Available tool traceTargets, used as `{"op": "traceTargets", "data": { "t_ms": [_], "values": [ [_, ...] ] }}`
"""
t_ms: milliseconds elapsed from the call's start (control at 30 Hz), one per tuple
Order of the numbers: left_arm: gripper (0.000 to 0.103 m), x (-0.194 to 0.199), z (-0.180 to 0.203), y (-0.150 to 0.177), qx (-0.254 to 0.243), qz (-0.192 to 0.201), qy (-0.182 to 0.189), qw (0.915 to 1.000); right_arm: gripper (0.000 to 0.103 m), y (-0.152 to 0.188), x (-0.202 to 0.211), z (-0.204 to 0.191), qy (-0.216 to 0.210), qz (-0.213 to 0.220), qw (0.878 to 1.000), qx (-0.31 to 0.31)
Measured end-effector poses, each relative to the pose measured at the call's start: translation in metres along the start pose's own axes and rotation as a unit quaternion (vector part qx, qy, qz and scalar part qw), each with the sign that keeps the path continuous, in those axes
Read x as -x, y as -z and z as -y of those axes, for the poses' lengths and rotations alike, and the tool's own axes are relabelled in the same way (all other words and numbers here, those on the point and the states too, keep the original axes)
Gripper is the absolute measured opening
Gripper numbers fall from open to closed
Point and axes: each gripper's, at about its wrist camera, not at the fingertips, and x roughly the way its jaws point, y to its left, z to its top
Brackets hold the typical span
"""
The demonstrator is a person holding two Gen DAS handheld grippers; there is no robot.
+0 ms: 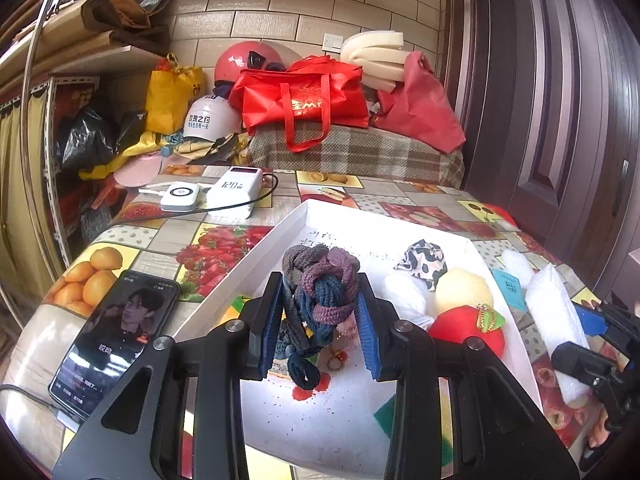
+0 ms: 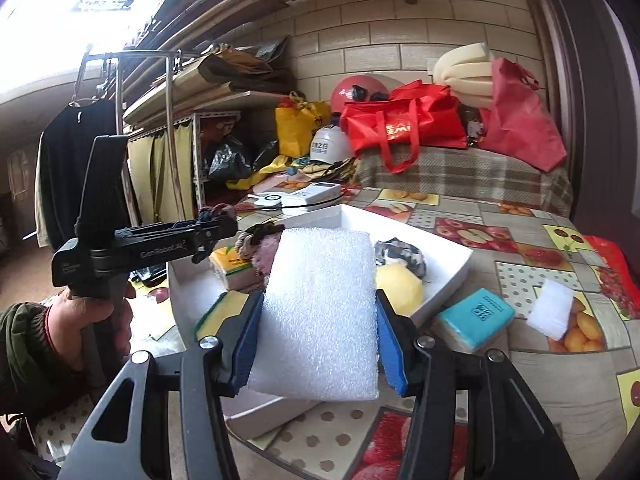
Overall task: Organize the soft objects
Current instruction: 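Carry the foam pad and blue rope over the white tray with both tools, then open both tools to drop the foam pad and rope into the tray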
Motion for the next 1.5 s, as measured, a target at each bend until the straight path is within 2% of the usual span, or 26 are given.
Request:
{"op": "traceTargets", "data": {
  "t_ms": [167, 267, 367, 467, 633, 767, 867, 967, 1167, 1267, 1300, 1333, 1367, 1400, 1433, 1500],
  "values": [
    [0.034, -0.009, 0.016, -0.003, -0.039, 0.004, -0.007, 0.9992, 0.052, -0.004, -0.026, -0.011, -0.033, -0.031, 0.999, -0.001],
    [0.034, -0.019, 0.023, -0.005, -0.056, -0.012, -0.003, 0.9983, 0.052, -0.005, -0.040, -0.012, -0.052, -0.055, 0.997, -0.009],
    [0.034, -0.027, 0.022, -0.006, -0.055, -0.030, 0.003, 0.9981, 0.052, -0.004, -0.052, -0.015, -0.070, -0.084, 0.994, -0.011],
    [0.034, -0.026, 0.020, -0.006, -0.047, -0.029, 0.007, 0.9984, 0.052, -0.003, -0.064, -0.013, -0.073, -0.109, 0.991, -0.019],
    [0.034, -0.026, 0.021, -0.006, -0.049, -0.028, 0.007, 0.9984, 0.052, -0.011, -0.078, -0.001, -0.014, -0.103, 0.994, -0.020],
    [0.034, -0.026, 0.020, -0.006, -0.050, -0.030, 0.005, 0.9983, 0.053, -0.018, -0.084, 0.032, 0.037, -0.087, 0.992, -0.080],
    [0.034, -0.027, 0.022, -0.007, -0.053, -0.033, -0.002, 0.9980, 0.053, -0.017, -0.079, 0.044, 0.031, -0.071, 0.991, -0.114],
    [0.034, -0.030, 0.027, -0.009, -0.053, -0.025, -0.003, 0.9983, 0.053, -0.019, -0.069, 0.033, 0.027, -0.044, 0.994, -0.094],
    [0.036, -0.038, 0.051, -0.011, -0.081, -0.014, -0.010, 0.9965, 0.054, -0.023, -0.072, 0.016, 0.017, -0.036, 0.997, -0.072],
    [0.049, -0.036, 0.050, -0.012, -0.081, -0.007, -0.023, 0.9964, 0.055, -0.023, -0.072, 0.023, 0.018, -0.034, 0.995, -0.089],
    [0.059, -0.034, 0.048, -0.012, -0.074, -0.002, -0.031, 0.9968, 0.062, -0.023, -0.073, 0.025, 0.019, -0.036, 0.995, -0.094],
    [0.072, -0.032, 0.043, -0.012, -0.063, 0.004, -0.035, 0.9974, 0.074, -0.023, -0.073, 0.027, 0.026, -0.037, 0.994, -0.101],
    [0.080, -0.029, 0.039, -0.012, -0.052, 0.012, -0.037, 0.9979, 0.080, -0.022, -0.073, 0.030, 0.032, -0.036, 0.993, -0.110],
    [0.094, -0.027, 0.035, -0.012, -0.043, 0.018, -0.038, 0.9982, 0.086, -0.021, -0.073, 0.034, 0.034, -0.036, 0.992, -0.120],
    [0.102, -0.025, 0.033, -0.012, -0.037, 0.023, -0.046, 0.9980, 0.087, -0.020, -0.073, 0.036, 0.032, -0.035, 0.991, -0.126],
    [0.103, -0.024, 0.031, -0.012, -0.031, 0.027, -0.052, 0.9978, 0.091, -0.018, -0.070, 0.037, 0.035, -0.030, 0.990, -0.131]
  ]
}}
